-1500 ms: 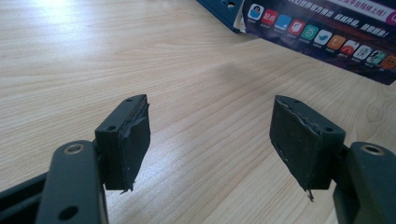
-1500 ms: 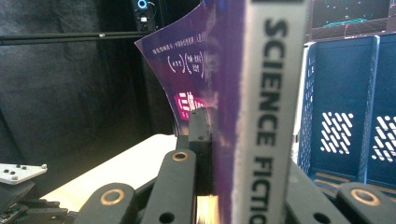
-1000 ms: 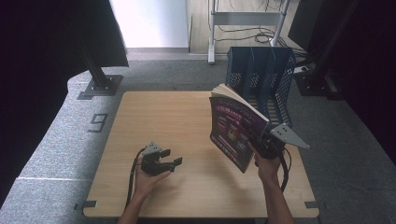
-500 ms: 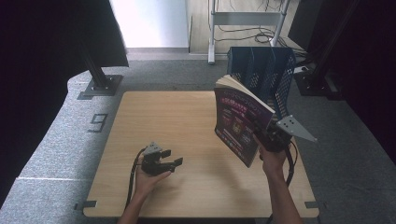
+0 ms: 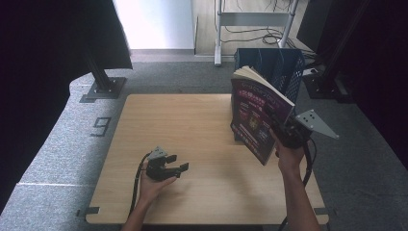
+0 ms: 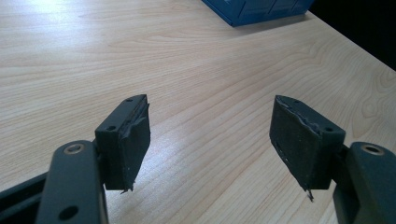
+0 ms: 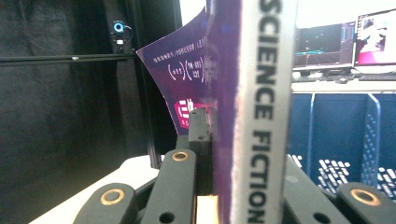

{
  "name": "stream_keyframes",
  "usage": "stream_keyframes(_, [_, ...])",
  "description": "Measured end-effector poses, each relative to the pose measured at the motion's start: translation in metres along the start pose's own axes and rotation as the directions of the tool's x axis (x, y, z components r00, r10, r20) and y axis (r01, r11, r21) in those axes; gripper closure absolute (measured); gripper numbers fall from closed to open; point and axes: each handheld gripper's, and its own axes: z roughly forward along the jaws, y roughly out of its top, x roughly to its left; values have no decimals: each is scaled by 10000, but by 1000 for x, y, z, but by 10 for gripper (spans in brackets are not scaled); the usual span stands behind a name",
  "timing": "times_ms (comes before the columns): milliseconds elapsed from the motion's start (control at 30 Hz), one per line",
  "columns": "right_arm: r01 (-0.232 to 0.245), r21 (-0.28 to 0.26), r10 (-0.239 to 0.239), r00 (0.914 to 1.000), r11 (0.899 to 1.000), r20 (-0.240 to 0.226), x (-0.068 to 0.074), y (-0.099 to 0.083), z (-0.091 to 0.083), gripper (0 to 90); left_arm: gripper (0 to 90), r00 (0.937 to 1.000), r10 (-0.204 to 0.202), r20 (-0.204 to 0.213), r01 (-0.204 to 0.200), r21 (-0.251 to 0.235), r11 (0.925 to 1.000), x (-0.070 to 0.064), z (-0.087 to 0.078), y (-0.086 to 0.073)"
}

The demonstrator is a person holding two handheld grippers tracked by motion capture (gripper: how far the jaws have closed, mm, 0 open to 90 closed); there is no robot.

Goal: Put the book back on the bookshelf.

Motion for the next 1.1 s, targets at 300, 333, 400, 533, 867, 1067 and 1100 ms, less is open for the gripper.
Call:
stream_keyframes(300, [73, 31, -74, 9996, 10000, 276, -5, 1, 4, 816, 292, 10000, -43, -14, 43, 53, 10000, 1, 1, -1])
stream_keyframes(333, [74, 20, -74, 9995, 10000, 305, -5, 2, 5, 816, 292, 10000, -49, -11, 49, 62, 10000, 1, 1, -1])
stream_keyframes(400, [64, -17, -63, 9995, 10000, 325, -6, 2, 5, 816, 292, 10000, -59, 4, 59, 67, 10000, 1, 2, -1])
stream_keyframes(533, [102, 15, -103, 9991, 9999, 409, -8, 4, 8, 816, 292, 10000, -72, 19, 72, 73, 9999, 1, 2, -1])
stream_keyframes(867, [129, -107, -122, 9981, 9999, 604, -14, 6, 14, 816, 292, 9999, -111, -7, 111, 78, 9999, 2, 1, -1])
stream_keyframes(1067, [178, -140, -167, 9965, 9997, 813, -18, 5, 17, 815, 292, 9999, -140, -11, 140, 116, 9998, 3, 2, -2])
stream_keyframes(1100, [184, -148, -171, 9963, 9997, 837, -19, 6, 18, 815, 291, 9999, -141, -13, 141, 118, 9998, 3, 2, -2])
